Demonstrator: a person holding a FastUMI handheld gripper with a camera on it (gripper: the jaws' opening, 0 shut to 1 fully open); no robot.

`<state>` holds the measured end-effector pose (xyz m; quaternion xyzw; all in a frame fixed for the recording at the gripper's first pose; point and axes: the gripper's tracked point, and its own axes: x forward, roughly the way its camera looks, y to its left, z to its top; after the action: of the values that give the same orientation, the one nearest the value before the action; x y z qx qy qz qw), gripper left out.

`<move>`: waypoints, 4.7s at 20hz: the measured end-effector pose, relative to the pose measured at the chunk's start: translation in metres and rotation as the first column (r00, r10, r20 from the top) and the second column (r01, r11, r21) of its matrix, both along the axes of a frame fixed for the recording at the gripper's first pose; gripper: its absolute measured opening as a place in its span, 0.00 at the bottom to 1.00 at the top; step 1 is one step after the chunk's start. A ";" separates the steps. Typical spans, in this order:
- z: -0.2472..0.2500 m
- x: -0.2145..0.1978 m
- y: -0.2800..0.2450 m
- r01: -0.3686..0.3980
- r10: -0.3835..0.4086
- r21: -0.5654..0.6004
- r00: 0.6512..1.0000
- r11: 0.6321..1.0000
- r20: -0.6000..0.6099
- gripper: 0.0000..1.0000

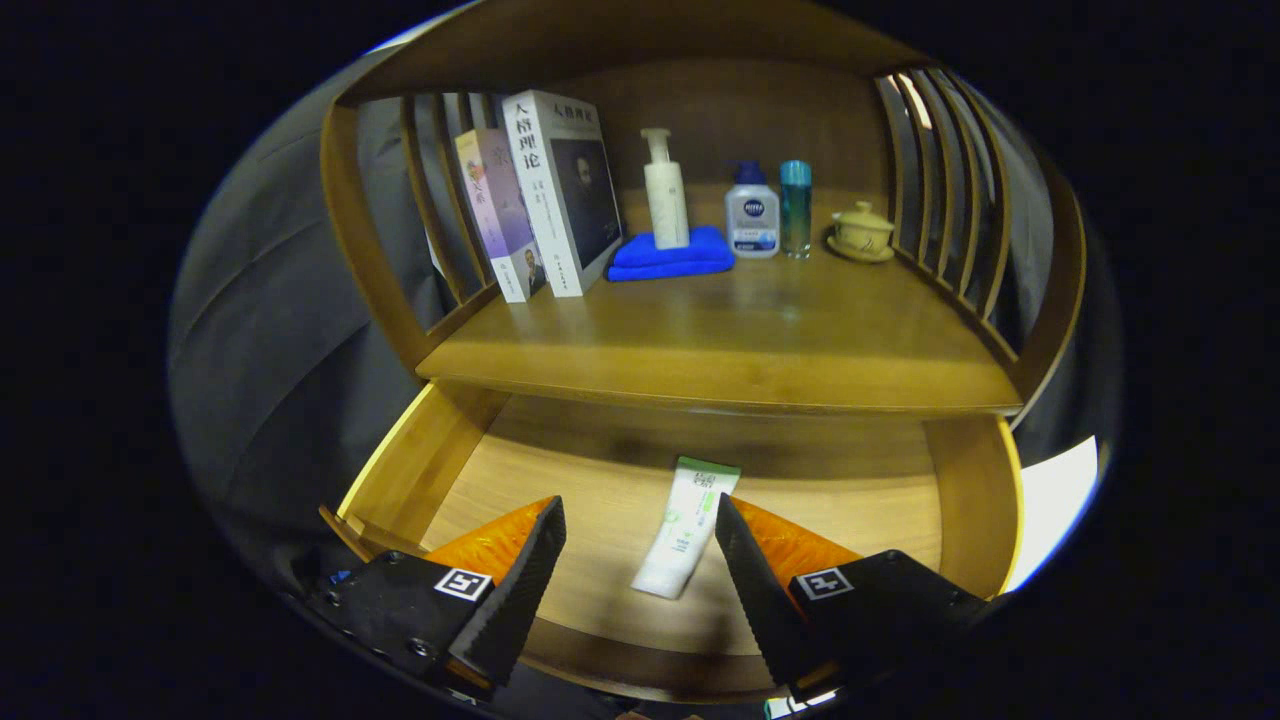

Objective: Pull open the drawer, take out the items inside it, and place them on the countertop above the cabinet.

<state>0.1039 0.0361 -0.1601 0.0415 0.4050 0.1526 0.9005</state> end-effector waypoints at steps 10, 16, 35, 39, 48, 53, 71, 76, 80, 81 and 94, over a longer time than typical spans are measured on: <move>-0.071 0.015 -0.005 0.009 -0.041 -0.111 0.956 0.994 -0.289 0.94; -0.100 0.001 0.001 -0.001 -0.041 -0.096 0.901 0.995 -0.432 0.92; 0.001 -0.045 -0.003 -0.077 0.109 0.140 0.965 0.987 -0.237 0.42; 0.038 -0.023 -0.014 -0.053 0.079 0.161 0.984 0.986 -0.157 0.42; 0.084 0.089 -0.016 0.093 -0.085 0.173 0.995 0.980 -0.057 0.42; 0.054 0.135 -0.009 0.214 -0.182 0.189 0.968 0.958 -0.172 0.42; 0.065 0.136 -0.003 0.239 -0.247 0.162 0.969 0.957 0.027 0.91; 0.114 0.105 0.000 0.175 -0.215 0.200 0.955 0.964 0.202 0.98; 0.138 0.082 -0.016 0.157 -0.210 0.162 0.896 0.974 0.392 0.98; 0.141 0.074 -0.016 0.159 -0.207 0.146 0.875 0.976 0.437 0.98; 0.153 -0.056 -0.057 0.228 -0.287 0.177 0.676 0.957 0.679 0.98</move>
<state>0.0481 -0.0206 -0.0070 0.0723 0.0194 0.0441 0.9962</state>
